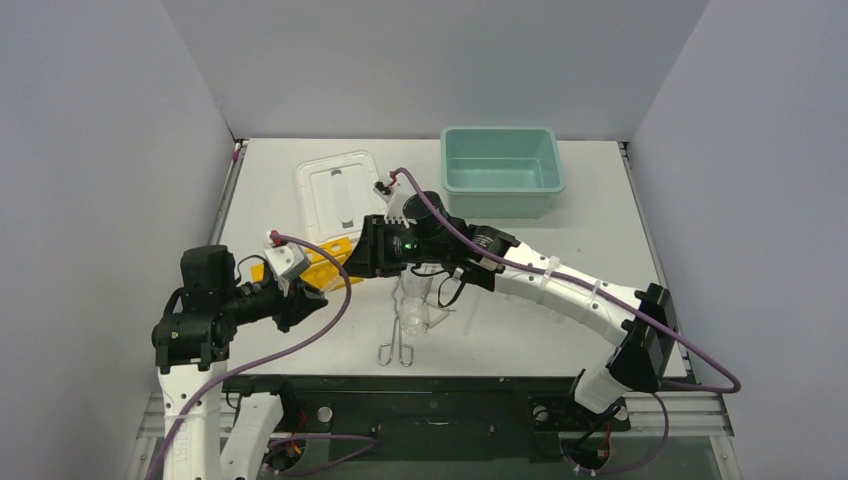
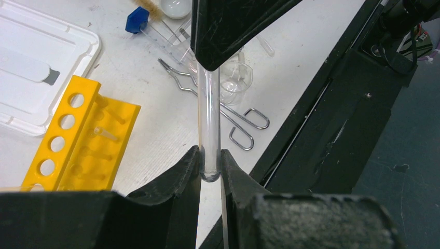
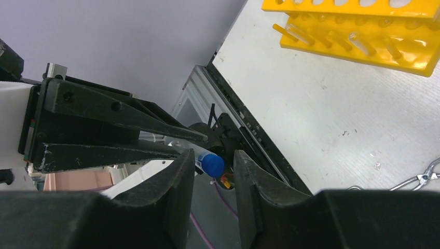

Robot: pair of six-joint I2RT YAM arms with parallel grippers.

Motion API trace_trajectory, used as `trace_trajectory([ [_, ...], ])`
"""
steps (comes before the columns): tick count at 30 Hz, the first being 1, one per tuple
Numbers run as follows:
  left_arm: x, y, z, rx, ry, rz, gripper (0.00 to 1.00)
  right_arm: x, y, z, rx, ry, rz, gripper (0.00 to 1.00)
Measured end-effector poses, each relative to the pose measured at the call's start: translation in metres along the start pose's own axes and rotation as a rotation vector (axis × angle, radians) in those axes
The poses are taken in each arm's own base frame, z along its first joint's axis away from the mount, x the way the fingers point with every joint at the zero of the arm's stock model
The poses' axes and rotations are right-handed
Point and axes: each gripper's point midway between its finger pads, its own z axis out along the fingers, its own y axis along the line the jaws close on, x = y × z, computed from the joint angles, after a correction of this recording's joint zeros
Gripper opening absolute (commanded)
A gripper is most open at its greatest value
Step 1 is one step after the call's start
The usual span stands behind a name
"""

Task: Organize the chemistry lab equipment
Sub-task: Insert the test tube into the slot of the test tube rack.

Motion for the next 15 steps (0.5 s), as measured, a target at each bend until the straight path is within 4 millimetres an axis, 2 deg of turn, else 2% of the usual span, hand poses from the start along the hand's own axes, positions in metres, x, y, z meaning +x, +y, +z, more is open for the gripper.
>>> trace_trajectory([
  [5,0.001,-0.001,0.0,0.003,0.004,0.006,0.0,0.0,0.006,0.001,-0.016,-0.006,0.018,0.15],
  [8,0.003,-0.001,-0.001,0.001,0.012,0.0,0.0,-0.003,0.012,0.002,-0.035,-0.02,0.028,0.0],
  [12,0.005,-0.001,-0.001,-0.005,0.021,-0.005,0.06,-0.003,0.016,0.003,-0.046,-0.032,0.041,0.0],
  [13,0.006,-0.001,-0.001,-0.005,0.025,-0.008,0.22,-0.002,0.014,0.004,-0.042,-0.032,0.045,0.0],
  [14,0.007,0.0,-0.001,-0.009,0.03,-0.01,0.5,-0.001,0.012,0.004,-0.036,-0.031,0.05,0.0],
  [15,0.008,0.0,-0.002,-0.012,0.033,-0.013,0.63,0.0,0.009,0.004,-0.031,-0.031,0.052,0.0],
])
